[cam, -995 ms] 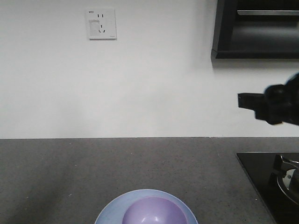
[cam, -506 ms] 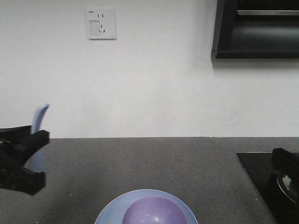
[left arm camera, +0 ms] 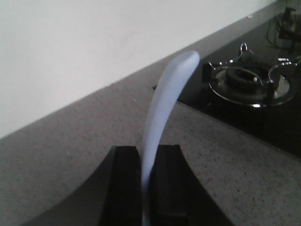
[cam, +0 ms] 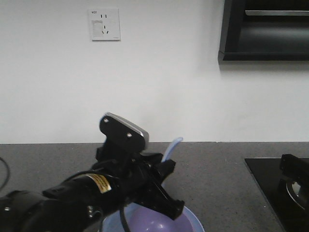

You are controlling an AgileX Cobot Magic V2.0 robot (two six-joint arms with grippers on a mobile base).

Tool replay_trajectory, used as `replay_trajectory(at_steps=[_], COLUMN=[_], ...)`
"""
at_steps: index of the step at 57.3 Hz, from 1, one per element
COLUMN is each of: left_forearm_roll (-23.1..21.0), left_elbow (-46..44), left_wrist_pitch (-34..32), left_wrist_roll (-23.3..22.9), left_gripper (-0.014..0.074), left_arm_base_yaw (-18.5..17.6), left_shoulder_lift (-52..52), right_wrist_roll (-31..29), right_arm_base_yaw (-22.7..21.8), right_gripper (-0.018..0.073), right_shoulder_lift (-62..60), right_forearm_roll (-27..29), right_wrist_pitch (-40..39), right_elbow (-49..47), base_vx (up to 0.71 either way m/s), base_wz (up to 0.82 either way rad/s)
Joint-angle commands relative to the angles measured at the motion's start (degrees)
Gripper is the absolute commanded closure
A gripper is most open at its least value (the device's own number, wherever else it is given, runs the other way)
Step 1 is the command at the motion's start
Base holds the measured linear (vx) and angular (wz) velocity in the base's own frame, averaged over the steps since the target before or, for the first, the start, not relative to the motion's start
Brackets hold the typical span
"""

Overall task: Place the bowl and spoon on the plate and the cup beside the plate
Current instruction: 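Move the held spoon with the left gripper over the bowl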

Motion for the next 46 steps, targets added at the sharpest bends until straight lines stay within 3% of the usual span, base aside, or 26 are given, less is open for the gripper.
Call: replay_trajectory(at_steps=[1,15,23,32,46], left_forearm_roll=[-0.42,-0.42,-0.42,-0.42,-0.49], left_elbow=[-2.10,-2.10,-2.10,-2.10,-2.10], left_wrist_pitch=[-3.85,-3.27,-2.12,-2.41,0.43], left_wrist_roll=[-2.28,-2.34,-2.40,-2.40,-2.42], left_gripper=[0.0596,0.0584,0.0528,0.0379,0.0061], left_arm_base_yaw=[-0.94,-0.94,-0.94,-0.83,-0.65], left_shoulder_lift=[0.45,5.95,7.29,7.17,5.32], right_wrist_roll=[-0.14,-0.14,-0.14,-0.14,-0.19], right_arm_base_yaw=[-0.36,-0.36,-0.36,-0.36,-0.36], right_gripper=[0.0051,0.0051,0.0051,0.0051,0.0051], right_shoulder_lift=[-0.27,-0.27,-0.27,-0.27,-0.27], right_forearm_roll=[-0.02,-0.02,-0.07,-0.07,-0.07], right_wrist_pitch=[-4.53,-4.53,-4.36,-3.23,-1.55], right_elbow=[-1.63,-1.63,-1.63,-1.63,-1.63], base_vx=[0.00,0.00,0.00,0.00,0.00], base_wz=[0.00,0.00,0.00,0.00,0.00])
